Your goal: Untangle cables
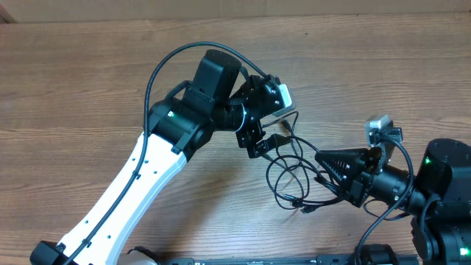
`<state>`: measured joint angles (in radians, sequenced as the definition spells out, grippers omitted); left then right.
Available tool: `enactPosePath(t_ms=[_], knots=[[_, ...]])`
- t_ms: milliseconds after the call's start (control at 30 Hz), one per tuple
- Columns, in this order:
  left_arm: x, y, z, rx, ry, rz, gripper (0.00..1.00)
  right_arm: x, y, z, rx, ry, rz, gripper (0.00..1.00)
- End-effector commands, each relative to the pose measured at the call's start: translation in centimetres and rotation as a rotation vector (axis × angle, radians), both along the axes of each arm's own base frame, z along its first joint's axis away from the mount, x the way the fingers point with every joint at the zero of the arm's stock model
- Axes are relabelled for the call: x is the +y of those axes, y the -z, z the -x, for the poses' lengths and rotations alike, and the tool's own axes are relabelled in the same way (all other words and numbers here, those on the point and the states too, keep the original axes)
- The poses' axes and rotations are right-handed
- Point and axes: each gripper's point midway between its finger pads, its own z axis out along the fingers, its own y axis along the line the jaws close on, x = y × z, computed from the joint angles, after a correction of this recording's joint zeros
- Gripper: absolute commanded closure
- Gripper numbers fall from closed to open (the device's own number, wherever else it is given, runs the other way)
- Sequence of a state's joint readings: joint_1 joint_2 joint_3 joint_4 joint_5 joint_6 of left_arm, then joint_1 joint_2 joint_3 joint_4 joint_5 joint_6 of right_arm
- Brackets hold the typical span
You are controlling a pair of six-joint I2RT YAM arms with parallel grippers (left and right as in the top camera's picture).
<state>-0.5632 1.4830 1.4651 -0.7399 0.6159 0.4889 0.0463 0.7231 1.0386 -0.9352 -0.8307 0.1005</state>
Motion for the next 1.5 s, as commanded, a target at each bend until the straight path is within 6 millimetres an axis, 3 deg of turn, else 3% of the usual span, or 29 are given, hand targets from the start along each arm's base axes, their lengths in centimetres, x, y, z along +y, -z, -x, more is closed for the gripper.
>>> enactPosePath(t_ms=[0,67,233,433,500,667,833,1100,1267,1367,1467], knots=[[-0.1,-1.7,1.0,-0.007,0.016,0.033,0.00,-0.3,-0.1,-0.3,-0.013,0.020,0.012,0.96],[-0.3,-1.6,1.7,-0.007,0.065,0.038,0.02,-0.3,-0.1,-0.3,-0.013,0.020,0.012,0.96],[-1.1,-2.3,4.0,0.024,0.197,0.106,0.37,-0.3,-0.3,-0.4,-0.025,0.020,0.010,0.96],[-2.0,-1.4,6.3,0.098,0.290,0.109,0.40,-0.2,-0.7,-0.6,-0.049,0.016,0.007,0.96],[-2.8,-0.9,7.3,0.108,0.332,0.098,0.96,-0.2,-0.7,-0.6,-0.049,0.017,0.007,0.96],[-3.3,-1.0,7.8,0.101,0.350,0.101,0.96,-0.2,-0.7,-0.6,-0.049,0.017,0.007,0.96],[-3.2,-1.3,7.0,0.123,0.306,0.115,0.96,-0.3,-0.6,-0.7,-0.048,0.023,0.011,0.96],[-2.3,-2.6,3.6,0.241,0.119,0.184,0.96,-1.3,0.4,-1.3,-0.019,0.093,0.054,0.53],[-1.2,-2.9,2.3,0.297,0.050,0.206,0.96,-2.3,1.1,-1.9,-0.006,0.160,0.097,0.18],[-1.1,-3.3,2.5,0.315,0.075,0.232,0.96,-2.9,1.4,-2.4,-0.012,0.199,0.129,0.09],[-1.1,-3.8,2.9,0.323,0.102,0.254,0.96,-3.0,1.4,-2.4,-0.087,0.157,0.197,0.07]])
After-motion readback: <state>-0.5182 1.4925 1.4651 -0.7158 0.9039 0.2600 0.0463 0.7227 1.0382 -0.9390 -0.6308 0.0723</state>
